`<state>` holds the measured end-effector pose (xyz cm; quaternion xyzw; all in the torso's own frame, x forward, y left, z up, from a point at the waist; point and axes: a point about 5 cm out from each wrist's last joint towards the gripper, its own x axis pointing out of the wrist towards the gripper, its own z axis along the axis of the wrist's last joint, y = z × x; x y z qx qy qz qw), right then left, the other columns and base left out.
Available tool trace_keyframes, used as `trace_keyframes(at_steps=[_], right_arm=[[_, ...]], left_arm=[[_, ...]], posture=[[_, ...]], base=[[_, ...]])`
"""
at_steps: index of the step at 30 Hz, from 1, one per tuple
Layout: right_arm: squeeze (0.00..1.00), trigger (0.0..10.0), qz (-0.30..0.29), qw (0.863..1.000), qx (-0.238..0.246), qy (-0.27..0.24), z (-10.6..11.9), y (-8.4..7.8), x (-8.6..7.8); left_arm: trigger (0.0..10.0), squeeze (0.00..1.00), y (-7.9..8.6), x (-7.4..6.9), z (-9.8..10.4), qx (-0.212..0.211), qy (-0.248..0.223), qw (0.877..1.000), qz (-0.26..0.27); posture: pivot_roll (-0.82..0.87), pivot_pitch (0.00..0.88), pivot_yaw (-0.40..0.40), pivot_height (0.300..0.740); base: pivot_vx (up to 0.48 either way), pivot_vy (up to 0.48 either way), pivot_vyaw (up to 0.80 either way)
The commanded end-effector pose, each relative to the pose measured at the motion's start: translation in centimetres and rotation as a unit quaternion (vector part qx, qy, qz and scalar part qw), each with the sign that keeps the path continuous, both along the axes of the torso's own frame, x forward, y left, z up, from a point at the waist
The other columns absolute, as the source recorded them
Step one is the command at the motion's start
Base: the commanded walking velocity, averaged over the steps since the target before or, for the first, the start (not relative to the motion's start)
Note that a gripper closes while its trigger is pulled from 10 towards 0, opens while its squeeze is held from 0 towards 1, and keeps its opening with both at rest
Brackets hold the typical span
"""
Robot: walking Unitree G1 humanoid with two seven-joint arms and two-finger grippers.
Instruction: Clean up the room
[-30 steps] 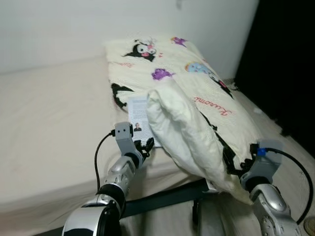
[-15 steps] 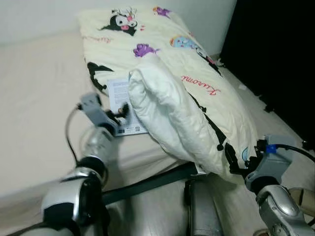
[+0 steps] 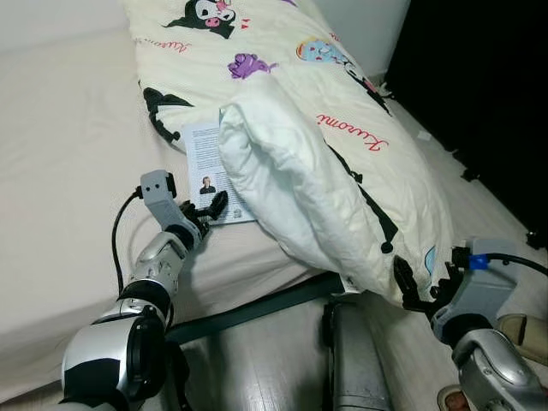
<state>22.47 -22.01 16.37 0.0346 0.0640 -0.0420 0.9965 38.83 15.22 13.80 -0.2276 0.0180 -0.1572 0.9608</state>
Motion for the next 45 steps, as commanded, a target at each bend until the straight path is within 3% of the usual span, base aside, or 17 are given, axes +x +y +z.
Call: trace_keyframes(at_steps=[1,2,5,9,10,11,12,13,16,23,34,38,39,40,41,43,45], right_arm=[[0.00,10.0,-0.008,1.000,0.000,0.006,0.2,-0.4,-0.4],[0.00,10.0,-0.008,1.000,0.000,0.006,0.2,-0.4,-0.4],[0.00,10.0,-0.011,1.000,0.000,0.004,0.5,-0.5,-0.4],[0.00,10.0,-0.015,1.000,0.002,0.001,0.7,-0.7,-0.4],[0.00,10.0,-0.017,1.000,0.006,-0.006,0.9,-0.8,-0.4],[0.00,10.0,-0.020,1.000,0.009,-0.014,1.1,-0.9,-0.4],[0.00,10.0,-0.020,1.000,0.009,-0.014,1.1,-0.9,-0.4],[0.00,10.0,-0.023,0.999,0.012,-0.019,1.3,-0.9,-0.4],[0.00,10.0,-0.026,0.999,0.010,-0.031,1.8,-1.1,-0.1],[0.00,10.0,-0.026,0.999,0.008,-0.045,2.6,-1.3,0.4],[0.00,10.0,-0.022,0.997,0.012,-0.075,3.9,-0.9,1.4],[0.00,10.0,-0.003,0.993,0.019,-0.115,5.9,-0.2,3.1],[0.00,10.0,0.019,0.991,0.015,-0.133,6.9,0.6,3.8],[0.00,10.0,0.019,0.991,0.015,-0.133,6.9,0.6,3.8],[0.00,10.0,0.057,0.985,0.007,-0.163,8.6,2.1,4.9],[0.00,10.0,0.071,0.982,0.005,-0.173,9.2,2.6,5.3],[0.00,10.0,0.098,0.979,0.006,-0.178,9.6,3.5,6.1]], left_arm=[[10.0,0.00,-1.6,-1.4,-3.2,-0.023,0.064,0.996,-0.051],[10.0,0.00,-1.6,-1.4,-3.2,-0.023,0.064,0.996,-0.051],[10.0,0.00,-3.5,-1.7,-3.3,-0.120,0.076,0.986,-0.085],[10.0,0.00,-5.0,-1.7,-3.0,-0.204,0.080,0.970,-0.102],[4.5,0.00,-5.7,-1.7,-2.8,-0.235,0.079,0.962,-0.110],[2.4,0.00,-6.5,-1.8,-2.6,-0.253,0.078,0.957,-0.117],[2.4,0.00,-6.5,-1.8,-2.6,-0.253,0.078,0.957,-0.117],[0.0,0.00,-7.0,-1.8,-2.5,-0.268,0.077,0.952,-0.123],[0.0,0.00,-8.2,-2.1,-2.7,-0.270,0.080,0.950,-0.132],[0.0,0.00,-7.8,-2.2,-2.9,-0.264,0.079,0.952,-0.133],[0.0,0.00,-4.7,-1.6,-2.5,-0.234,0.047,0.967,-0.091],[0.0,0.00,-1.9,0.5,2.5,-0.208,-0.047,0.976,-0.049],[0.0,0.00,-0.1,1.2,4.6,-0.187,-0.081,0.979,-0.019],[0.0,0.00,-0.1,1.2,4.6,-0.187,-0.081,0.979,-0.019],[0.0,0.00,3.1,1.7,7.9,-0.129,-0.135,0.982,0.036],[0.0,0.00,4.4,1.7,9.2,-0.110,-0.157,0.980,0.055],[0.0,0.00,6.5,1.6,11.1,-0.051,-0.180,0.978,0.095]], posture=[[-0.31,0.378,0.064,0.311],[-0.31,0.378,0.064,0.311],[-0.32,0.379,0.060,0.300],[-0.33,0.376,0.058,0.300],[-0.33,0.377,0.059,0.300],[-0.33,0.375,0.058,0.300],[-0.33,0.375,0.058,0.300],[-0.33,0.371,0.058,0.300],[-0.34,0.363,0.060,0.300],[-0.33,0.344,0.065,0.300],[-0.31,0.300,0.086,0.300],[-0.27,0.262,0.095,0.300],[-0.25,0.247,0.098,0.300],[-0.25,0.247,0.098,0.300],[-0.23,0.231,0.099,0.300],[-0.23,0.231,0.099,0.300],[-0.20,0.213,0.101,0.300]], base=[[0.000,0.000,0.00],[0.000,0.000,0.00],[0.000,0.000,0.00],[0.000,0.000,0.00],[0.000,0.000,0.00],[0.000,0.000,0.00],[0.000,0.000,0.00],[0.000,0.000,0.00],[0.000,0.000,0.00],[0.000,0.000,0.00],[0.000,0.000,0.00],[0.000,0.000,0.00],[0.000,0.000,0.00],[0.000,0.000,0.00],[0.000,0.000,0.00],[0.000,0.000,0.00],[0.000,0.000,0.00]])
